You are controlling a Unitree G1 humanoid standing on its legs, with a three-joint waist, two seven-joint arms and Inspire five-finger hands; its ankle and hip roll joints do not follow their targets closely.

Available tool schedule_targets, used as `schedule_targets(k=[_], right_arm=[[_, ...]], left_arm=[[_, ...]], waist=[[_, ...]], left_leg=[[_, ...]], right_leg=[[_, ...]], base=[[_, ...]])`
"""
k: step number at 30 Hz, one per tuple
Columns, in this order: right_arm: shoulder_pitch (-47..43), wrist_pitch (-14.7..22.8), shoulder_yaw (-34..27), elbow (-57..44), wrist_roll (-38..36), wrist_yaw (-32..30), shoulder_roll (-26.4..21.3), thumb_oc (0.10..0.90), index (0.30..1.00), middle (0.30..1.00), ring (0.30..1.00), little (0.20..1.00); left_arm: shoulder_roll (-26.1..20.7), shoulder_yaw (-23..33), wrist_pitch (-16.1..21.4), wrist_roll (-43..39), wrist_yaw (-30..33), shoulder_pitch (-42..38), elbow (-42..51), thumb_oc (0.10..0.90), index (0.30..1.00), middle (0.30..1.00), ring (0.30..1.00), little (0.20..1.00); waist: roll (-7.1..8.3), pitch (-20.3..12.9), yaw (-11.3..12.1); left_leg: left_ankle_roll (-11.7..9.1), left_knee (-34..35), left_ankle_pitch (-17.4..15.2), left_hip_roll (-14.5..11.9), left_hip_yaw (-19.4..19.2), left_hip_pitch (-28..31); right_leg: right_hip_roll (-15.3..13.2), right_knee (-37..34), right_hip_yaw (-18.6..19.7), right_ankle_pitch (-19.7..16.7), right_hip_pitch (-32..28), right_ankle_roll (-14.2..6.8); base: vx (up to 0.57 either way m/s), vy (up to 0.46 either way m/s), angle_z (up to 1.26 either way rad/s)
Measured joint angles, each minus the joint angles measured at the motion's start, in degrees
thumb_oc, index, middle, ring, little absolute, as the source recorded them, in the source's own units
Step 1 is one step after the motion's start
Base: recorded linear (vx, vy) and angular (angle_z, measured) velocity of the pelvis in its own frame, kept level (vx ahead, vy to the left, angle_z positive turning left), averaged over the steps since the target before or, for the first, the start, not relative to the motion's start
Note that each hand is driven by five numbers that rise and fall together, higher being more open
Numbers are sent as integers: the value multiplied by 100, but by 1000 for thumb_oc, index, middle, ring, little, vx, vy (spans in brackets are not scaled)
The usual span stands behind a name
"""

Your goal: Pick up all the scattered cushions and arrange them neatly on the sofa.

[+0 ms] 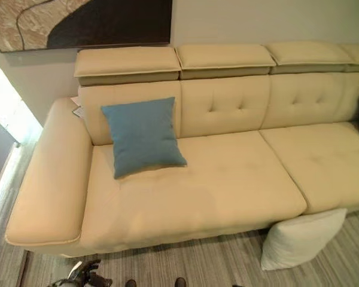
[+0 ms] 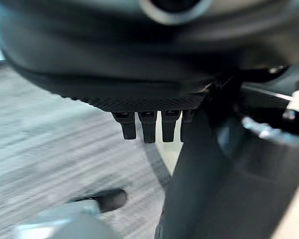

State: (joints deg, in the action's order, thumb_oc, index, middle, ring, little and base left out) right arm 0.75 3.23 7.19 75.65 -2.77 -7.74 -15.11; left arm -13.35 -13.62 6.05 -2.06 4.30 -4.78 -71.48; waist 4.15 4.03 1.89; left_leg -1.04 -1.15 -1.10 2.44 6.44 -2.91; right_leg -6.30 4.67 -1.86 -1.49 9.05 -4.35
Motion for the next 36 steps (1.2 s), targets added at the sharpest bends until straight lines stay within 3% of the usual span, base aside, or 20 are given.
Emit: schedule_targets(k=[2,3,5,6,7,8,9,11,12,14,16,17,21,23,26,27,32,34,35,36], right_arm=[[-32,7,-40,-19,-60,-3,32,800,900,900,900,900],[-65,2,-230,-22,-137,-8,115,800,900,900,900,900],[-64,8,-195,-41,-214,-15,133,800,900,900,900,900],[-72,0,-201,-35,-226,-15,160,800,900,900,900,900],[-156,-17,-176,-2,-227,-9,185,800,900,900,900,900],[-137,-2,-113,-3,-226,-19,196,800,900,900,900,900],[-166,-13,-94,63,-222,-22,183,800,900,900,900,900],[-115,-78,-91,223,-229,-33,173,800,900,900,900,900],[-153,-109,-83,284,-227,-54,155,800,900,900,900,900],[-37,-116,-98,265,-223,-66,117,800,900,900,900,900],[-15,-123,-96,207,-198,-114,107,800,900,900,900,900],[31,-86,-91,120,-198,-109,161,800,900,900,900,900],[73,-28,-81,-13,-232,-122,106,800,900,900,900,900],[149,-30,-94,-12,-258,-122,64,800,900,900,900,900],[114,-20,-94,29,-297,-136,53,800,900,900,900,900],[125,-47,-97,49,-309,-151,18,800,900,900,900,900],[37,-42,-99,47,-312,-253,-65,800,900,900,900,900],[44,-42,-91,47,-312,-258,-115,800,900,900,900,900],[44,-51,-88,51,-313,-260,-99,800,900,900,900,900],[80,-40,-92,57,-296,-256,-15,800,900,900,900,900]], left_arm=[[25,-43,-1,1,-8,-50,-1,800,900,900,900,900],[18,20,27,-2,6,-28,16,800,900,900,900,900],[5,56,12,-4,3,-5,-48,800,900,900,900,900],[-31,73,11,-7,26,44,-26,800,900,900,900,900],[-85,112,28,-22,37,104,3,800,900,900,900,900],[-100,284,15,-13,43,126,-10,800,900,900,900,900],[-97,321,4,-5,56,111,-33,800,900,900,900,900],[-123,317,7,-5,54,227,-45,800,900,900,900,900],[-171,296,-26,-5,55,335,-85,800,900,900,900,900],[-229,296,-21,-5,53,457,-45,800,900,900,900,900],[-294,288,-73,-6,53,518,-62,800,900,900,900,900],[-350,287,-135,-6,55,575,-67,800,900,900,900,900],[-194,17,-141,4,141,518,-184,800,900,900,900,900],[-111,13,-141,1,152,418,-178,800,900,900,900,900],[-168,-29,-140,-21,163,275,-166,800,900,900,900,900],[-147,-143,-131,-21,149,246,-145,800,900,900,900,900],[32,-207,-130,-19,124,149,1,800,900,900,900,900],[93,-194,-129,-18,114,146,3,800,900,900,900,900],[98,-189,-131,-18,112,151,-10,800,900,900,900,900],[65,-137,-134,-15,114,183,-7,800,900,900,900,900]], waist=[[66,36,-76],[154,71,-35],[164,133,-52],[195,202,-55],[165,240,121],[116,284,65],[14,346,60],[-184,368,225],[-293,303,388],[-240,177,531],[-110,89,668],[138,-48,677],[-233,-228,504],[-328,-180,411],[-288,-55,370],[-239,-11,406],[-170,139,402],[-386,191,424],[-395,186,418],[-265,134,537]], left_leg=[[39,48,16,87,-55,-38],[155,57,75,246,-463,-51],[266,-46,16,355,-625,-121],[341,-189,55,352,-999,-227],[461,-177,50,251,-1284,-259],[543,-289,18,228,-1333,-360],[617,-225,85,107,-1490,-318],[593,-17,196,-202,-1853,-156],[601,141,193,-375,-2027,-48],[491,193,94,-445,-2070,-66],[411,279,279,-547,-2474,15],[198,330,252,-459,-2479,59],[-92,45,343,-803,-1815,-27],[-214,-277,392,-893,-1634,-175],[-284,-942,367,-910,-1098,-524],[-354,-939,179,-696,-619,-587],[-282,-171,199,266,-25,-831],[-247,-135,285,132,60,-861],[-109,-182,492,116,25,-823],[59,-16,384,171,-311,-605]], right_leg=[[-122,-8,87,-27,94,-152],[-208,-62,348,-347,328,-275],[-309,-206,335,-463,370,-394],[-338,-384,139,-1000,503,-453],[-293,-478,-281,-1120,606,-631],[-273,-471,-656,-840,590,-557],[-255,-131,-922,-491,679,-306],[-112,1026,-1032,-34,871,-311],[-150,1894,-1316,299,883,-201],[-245,2002,-1421,609,617,-371],[-514,1683,-1821,958,57,-300],[-561,631,-1777,754,-386,-288],[10,79,-1545,514,-626,-84],[95,124,-1532,519,-608,52],[137,94,-1321,570,-599,319],[110,44,-1113,548,-635,447],[148,-388,-565,412,-758,477],[356,-429,-455,410,-831,389],[378,-460,-322,434,-865,367],[246,-474,11,524,-833,270]], base=[[-233,146,-61],[-271,119,-100],[-310,81,-89],[-214,43,-114],[-244,33,-119],[-224,5,-92],[-383,-20,-72],[-254,-51,-94],[-92,-66,-88],[-25,-119,-73],[47,-290,-93],[60,-283,-112],[39,-182,-45],[17,-144,-11],[65,-87,-22],[157,-39,-48],[184,-3,-70],[218,85,-81],[254,132,-128],[170,99,-131]])
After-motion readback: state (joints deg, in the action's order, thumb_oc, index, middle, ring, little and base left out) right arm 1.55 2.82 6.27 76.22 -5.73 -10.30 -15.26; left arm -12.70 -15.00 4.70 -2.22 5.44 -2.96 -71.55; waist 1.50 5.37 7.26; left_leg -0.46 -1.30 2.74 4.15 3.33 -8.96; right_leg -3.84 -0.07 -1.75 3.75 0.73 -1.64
